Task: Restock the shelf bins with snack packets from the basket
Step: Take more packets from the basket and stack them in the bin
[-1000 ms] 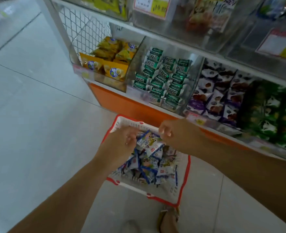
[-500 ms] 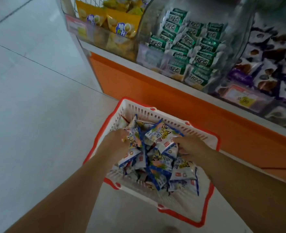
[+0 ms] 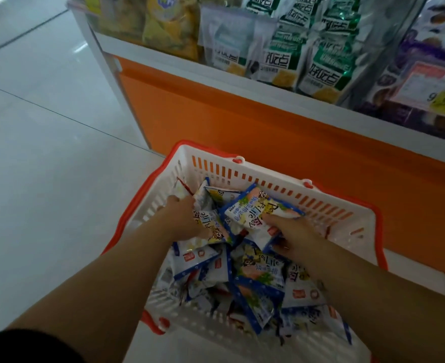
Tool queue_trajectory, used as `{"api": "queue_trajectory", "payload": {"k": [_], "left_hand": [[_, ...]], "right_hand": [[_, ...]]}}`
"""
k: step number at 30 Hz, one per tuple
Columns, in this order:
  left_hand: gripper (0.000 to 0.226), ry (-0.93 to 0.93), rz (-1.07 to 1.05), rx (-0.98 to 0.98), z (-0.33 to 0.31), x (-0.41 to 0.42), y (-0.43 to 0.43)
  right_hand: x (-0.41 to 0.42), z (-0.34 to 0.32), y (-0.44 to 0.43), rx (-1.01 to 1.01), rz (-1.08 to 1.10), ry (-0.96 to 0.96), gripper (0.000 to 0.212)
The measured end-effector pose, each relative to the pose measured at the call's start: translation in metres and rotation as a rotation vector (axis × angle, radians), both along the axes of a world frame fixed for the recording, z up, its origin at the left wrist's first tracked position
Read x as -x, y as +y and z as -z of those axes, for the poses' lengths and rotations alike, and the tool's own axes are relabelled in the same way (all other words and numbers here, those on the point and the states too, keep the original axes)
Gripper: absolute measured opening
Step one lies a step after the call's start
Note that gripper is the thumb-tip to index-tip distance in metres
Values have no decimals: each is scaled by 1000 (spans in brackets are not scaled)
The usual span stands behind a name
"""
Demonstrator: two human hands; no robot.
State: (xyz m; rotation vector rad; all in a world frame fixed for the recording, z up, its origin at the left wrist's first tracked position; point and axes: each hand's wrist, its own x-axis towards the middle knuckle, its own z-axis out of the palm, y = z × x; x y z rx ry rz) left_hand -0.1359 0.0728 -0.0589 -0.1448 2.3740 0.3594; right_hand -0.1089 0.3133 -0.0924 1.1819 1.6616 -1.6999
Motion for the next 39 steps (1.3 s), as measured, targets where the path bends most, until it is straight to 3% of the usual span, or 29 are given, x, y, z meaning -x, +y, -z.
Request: {"api": "queue_trajectory", "payload": {"k": [6,12,14,17,20,24,30,33,36,39], "left_hand": [[106,-57,100,148,-2,3,5],[110,-12,-104,-15,1,-9,0],[97,41,-180,-123,0,-13,-4],[64,92,-320,-336,-4,-15,-13],[39,103,-459,-498,-9,-17,-20],[27,208,-418,-481,-29,-18,-24],[21,224,-282,-583,-63,-15,-16],[12,261,-198,-644,-83,-14,-2],[30,316,-65,-661,-102,-9,15],[41,332,-82,-790,-115,-3,22]], "right_hand": [[12,-16,3,-46,32,77,43],[24,-66,15,-99,-185,195,34],[28,-88,17,-128,-345,280,28],[35,-114,22,-272,-756,355,22],[41,-130,21,-390,-1117,362,31],[46,-142,14,-509,-1404,381,59],[46,-160,1,-522,-1432,417,64],[42,-166,-3,-466,-1432,407,92],[40,-171,-7,-423,-1406,459,113],[41,-174,-8,-417,-1338,495,111]]}}
